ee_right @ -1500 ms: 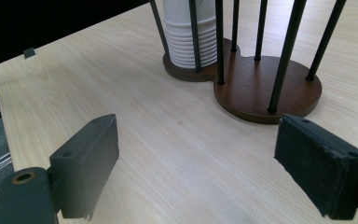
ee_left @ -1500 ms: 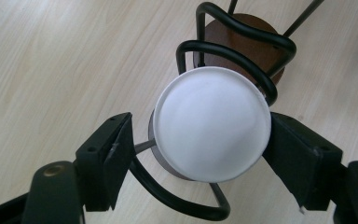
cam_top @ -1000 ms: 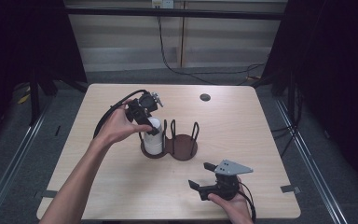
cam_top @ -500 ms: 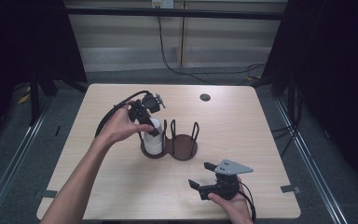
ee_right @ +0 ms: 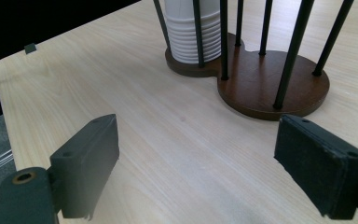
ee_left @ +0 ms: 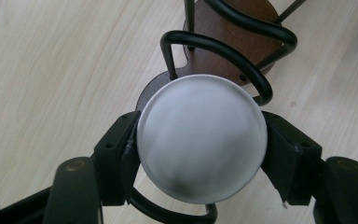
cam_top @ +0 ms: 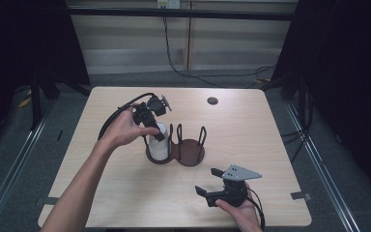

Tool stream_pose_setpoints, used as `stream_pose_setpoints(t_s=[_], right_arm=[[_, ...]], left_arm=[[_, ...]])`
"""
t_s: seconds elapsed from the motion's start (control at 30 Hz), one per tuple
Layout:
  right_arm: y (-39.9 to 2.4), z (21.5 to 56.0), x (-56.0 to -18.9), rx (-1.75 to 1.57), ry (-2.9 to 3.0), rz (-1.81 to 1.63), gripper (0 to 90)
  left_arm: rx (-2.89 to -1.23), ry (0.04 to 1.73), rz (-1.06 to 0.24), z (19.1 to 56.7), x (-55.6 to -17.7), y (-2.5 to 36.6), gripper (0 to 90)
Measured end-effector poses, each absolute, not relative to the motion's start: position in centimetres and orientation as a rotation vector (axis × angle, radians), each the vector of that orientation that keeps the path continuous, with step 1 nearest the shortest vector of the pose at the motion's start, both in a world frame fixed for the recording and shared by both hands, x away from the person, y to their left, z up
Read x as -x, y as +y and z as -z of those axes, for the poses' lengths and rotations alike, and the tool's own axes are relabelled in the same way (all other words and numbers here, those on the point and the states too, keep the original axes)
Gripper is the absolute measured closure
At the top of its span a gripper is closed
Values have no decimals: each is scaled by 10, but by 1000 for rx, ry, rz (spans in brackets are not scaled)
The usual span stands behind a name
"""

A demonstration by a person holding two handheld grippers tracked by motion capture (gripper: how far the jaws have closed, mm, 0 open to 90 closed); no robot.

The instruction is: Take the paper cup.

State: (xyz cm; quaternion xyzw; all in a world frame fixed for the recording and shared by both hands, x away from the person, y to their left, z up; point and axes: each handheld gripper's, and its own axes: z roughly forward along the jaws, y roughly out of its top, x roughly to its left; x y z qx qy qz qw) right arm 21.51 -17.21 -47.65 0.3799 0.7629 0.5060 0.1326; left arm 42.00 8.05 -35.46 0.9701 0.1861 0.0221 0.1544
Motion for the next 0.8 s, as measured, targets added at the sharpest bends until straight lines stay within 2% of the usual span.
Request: stream_pose_setpoints(t_s=[0.8], right_arm=[[-170,477,-216,-1101,2231,-1460,133]], left_arm=[[-2787,548,-49,342,-420,81,356]])
